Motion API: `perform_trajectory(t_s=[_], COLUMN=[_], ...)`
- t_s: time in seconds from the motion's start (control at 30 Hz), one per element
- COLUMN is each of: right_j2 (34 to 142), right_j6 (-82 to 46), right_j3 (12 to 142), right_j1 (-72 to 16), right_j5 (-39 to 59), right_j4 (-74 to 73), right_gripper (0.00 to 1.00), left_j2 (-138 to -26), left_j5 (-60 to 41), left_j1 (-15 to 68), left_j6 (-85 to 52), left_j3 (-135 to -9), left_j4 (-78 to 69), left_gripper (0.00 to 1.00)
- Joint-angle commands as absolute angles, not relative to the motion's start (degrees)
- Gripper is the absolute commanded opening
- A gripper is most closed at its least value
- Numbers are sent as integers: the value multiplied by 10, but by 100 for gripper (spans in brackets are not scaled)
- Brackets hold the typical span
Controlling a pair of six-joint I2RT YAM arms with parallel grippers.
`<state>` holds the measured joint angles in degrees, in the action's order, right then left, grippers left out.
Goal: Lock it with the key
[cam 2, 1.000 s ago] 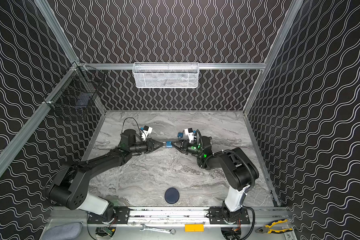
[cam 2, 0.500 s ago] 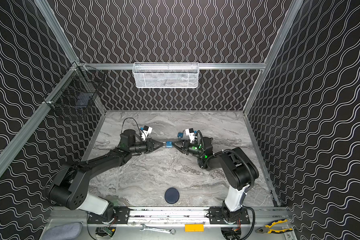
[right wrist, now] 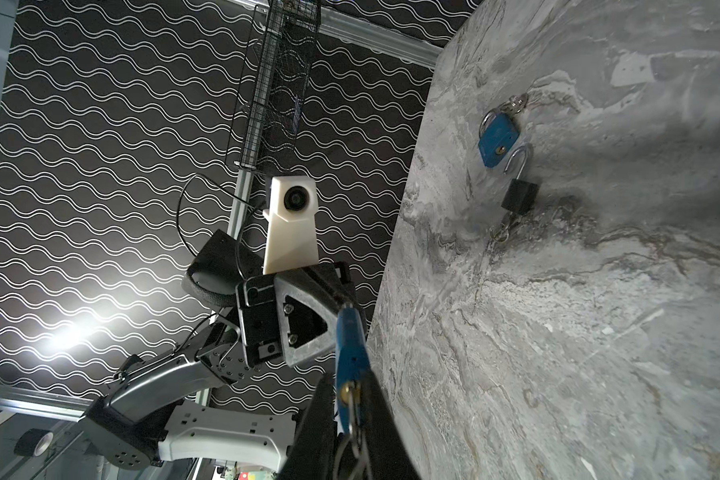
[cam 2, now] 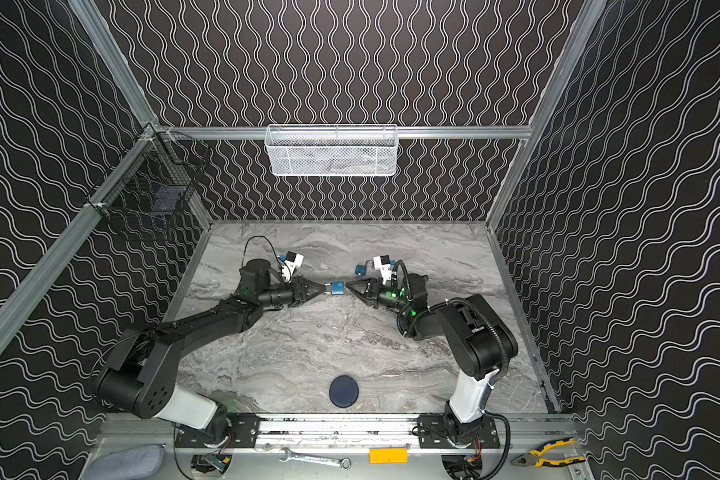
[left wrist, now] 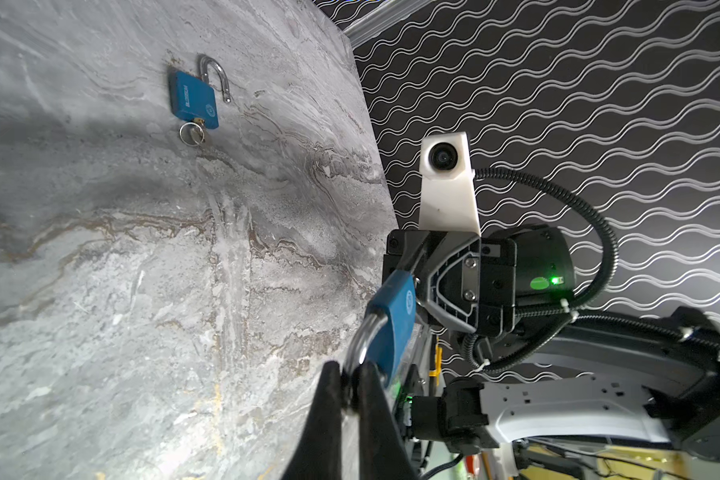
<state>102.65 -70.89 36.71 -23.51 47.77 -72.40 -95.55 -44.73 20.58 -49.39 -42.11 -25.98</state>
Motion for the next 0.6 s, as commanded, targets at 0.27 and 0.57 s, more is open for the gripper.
perform_trajectory(t_s=[0.27, 0.57], right_j2=[1018, 1018], right_j6=[-677, -677], right_j3=[379, 384], right_j1=[-238, -239], right_j5=[489, 493], right_j4=[-719, -716], right_gripper=[5, 0], left_j2=[-947, -932], left_j5=[-449, -455], left_j1=[203, 204], left_j6=[-530, -535], left_j3=[-413, -404], left_j4=[-323, -346], left_gripper=[0, 0])
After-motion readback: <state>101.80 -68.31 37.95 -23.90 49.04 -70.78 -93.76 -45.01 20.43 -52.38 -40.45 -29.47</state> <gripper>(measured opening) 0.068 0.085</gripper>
